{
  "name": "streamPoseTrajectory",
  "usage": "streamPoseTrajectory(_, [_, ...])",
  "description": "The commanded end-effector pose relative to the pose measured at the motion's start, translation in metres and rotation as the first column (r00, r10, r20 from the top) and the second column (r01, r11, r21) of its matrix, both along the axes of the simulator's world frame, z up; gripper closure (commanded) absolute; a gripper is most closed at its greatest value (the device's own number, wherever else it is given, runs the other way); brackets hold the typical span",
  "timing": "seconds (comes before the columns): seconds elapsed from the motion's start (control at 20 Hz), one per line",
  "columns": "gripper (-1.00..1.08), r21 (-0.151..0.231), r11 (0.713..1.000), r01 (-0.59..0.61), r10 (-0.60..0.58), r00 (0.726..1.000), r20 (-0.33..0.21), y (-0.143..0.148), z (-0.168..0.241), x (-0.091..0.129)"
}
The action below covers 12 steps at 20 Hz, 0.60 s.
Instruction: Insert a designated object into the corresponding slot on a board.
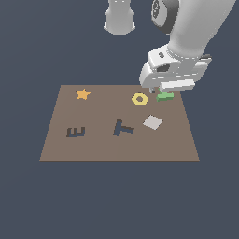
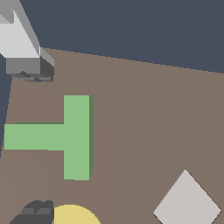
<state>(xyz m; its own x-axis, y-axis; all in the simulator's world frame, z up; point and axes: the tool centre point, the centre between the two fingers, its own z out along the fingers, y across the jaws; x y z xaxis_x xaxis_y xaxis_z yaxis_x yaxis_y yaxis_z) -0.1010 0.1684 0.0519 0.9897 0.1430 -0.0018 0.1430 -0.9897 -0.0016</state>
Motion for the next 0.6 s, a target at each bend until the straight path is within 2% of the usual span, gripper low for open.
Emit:
streamPoseTrajectory(0.0, [-0.92, 0.0, 1.0, 0.0, 0.0, 1.0, 0.0, 0.0, 0.0, 0.0])
streamPoseTrajectory(0.55, [-0.92, -0.001, 1.0, 0.0, 0.0, 1.0, 0.002, 0.002, -0.022, 0.0])
